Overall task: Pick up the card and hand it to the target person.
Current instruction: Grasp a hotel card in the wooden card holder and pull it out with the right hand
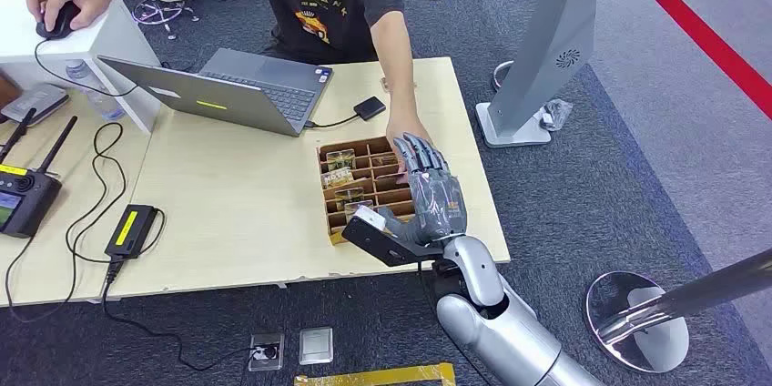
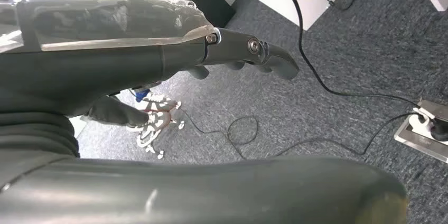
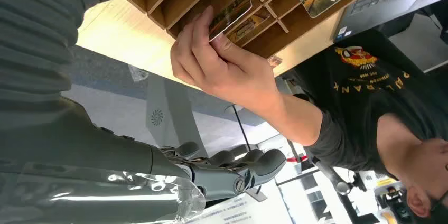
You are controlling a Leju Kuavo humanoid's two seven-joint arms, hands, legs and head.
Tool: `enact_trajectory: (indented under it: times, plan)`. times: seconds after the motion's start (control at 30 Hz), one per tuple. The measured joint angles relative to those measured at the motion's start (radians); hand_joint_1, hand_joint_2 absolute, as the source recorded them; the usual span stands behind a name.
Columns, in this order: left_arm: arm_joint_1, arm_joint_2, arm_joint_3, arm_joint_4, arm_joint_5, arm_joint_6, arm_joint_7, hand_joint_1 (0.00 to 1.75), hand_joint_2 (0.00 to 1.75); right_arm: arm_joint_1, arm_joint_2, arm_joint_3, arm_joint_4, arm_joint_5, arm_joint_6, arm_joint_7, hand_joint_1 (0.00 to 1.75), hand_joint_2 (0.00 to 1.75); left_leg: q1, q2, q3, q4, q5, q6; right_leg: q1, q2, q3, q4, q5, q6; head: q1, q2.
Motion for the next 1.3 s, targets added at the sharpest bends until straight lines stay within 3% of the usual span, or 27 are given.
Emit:
enact_trajectory:
  times: [0.13, 0.33, 0.53, 0.73, 0.9, 1.07, 1.3]
  plan:
    - [0.0, 0.0, 0.0, 0.0, 0.0, 0.0, -0.001, 0.0, 0.0, -0.016, 0.0, 0.003, 0.026, -0.007, 0.006, -0.01, 0.52, 1.75, 0.0, 0.0, 0.0, 0.0, 0.0, 0.0, 0.0, 0.0, 0.0, 0.0, 0.0, 0.0, 0.0, 0.0]
    - [0.0, 0.0, 0.0, 0.0, 0.0, 0.001, -0.004, 0.0, 0.0, -0.049, 0.002, 0.008, 0.093, -0.017, 0.002, -0.018, 0.6, 1.75, 0.0, 0.0, 0.0, 0.0, 0.0, 0.0, 0.0, 0.0, 0.0, 0.0, 0.0, 0.0, 0.0, 0.0]
    - [0.0, 0.0, 0.0, 0.0, 0.0, 0.0, -0.009, 0.0, 0.0, -0.073, 0.003, 0.012, 0.145, -0.024, -0.011, -0.028, 0.49, 1.75, 0.0, 0.0, 0.0, 0.0, 0.0, 0.0, 0.0, 0.0, 0.0, 0.0, 0.0, 0.0, 0.0, 0.0]
    - [0.0, 0.0, 0.0, 0.0, 0.0, 0.0, -0.01, 0.0, 0.0, -0.088, 0.005, 0.021, 0.181, -0.024, -0.014, -0.029, 0.65, 1.75, 0.0, 0.0, 0.0, 0.0, 0.0, 0.0, 0.0, 0.0, 0.0, 0.0, 0.0, 0.0, 0.0, 0.0]
    - [0.0, 0.0, 0.0, 0.0, 0.0, 0.0, -0.01, 0.0, 0.0, -0.097, 0.006, 0.026, 0.207, -0.023, -0.014, -0.029, 0.51, 1.75, 0.0, 0.0, 0.0, 0.0, 0.0, 0.0, 0.0, 0.0, 0.0, 0.0, 0.0, 0.0, 0.0, 0.0]
    - [0.0, 0.0, 0.0, 0.0, 0.0, 0.001, -0.011, 0.0, 0.0, -0.107, 0.006, 0.03, 0.23, -0.023, -0.015, -0.028, 0.61, 1.75, 0.0, 0.0, 0.0, 0.0, 0.0, 0.0, 0.0, 0.0, 0.0, 0.0, 0.0, 0.0, 0.0, 0.0]
    - [0.0, 0.0, 0.0, 0.0, 0.0, 0.004, -0.012, 0.0, 0.0, -0.13, 0.012, 0.036, 0.269, -0.022, -0.017, -0.029, 0.6, 1.75, 0.0, 0.0, 0.0, 0.0, 0.0, 0.0, 0.0, 0.0, 0.0, 0.0, 0.0, 0.0, 0.0, 0.0]
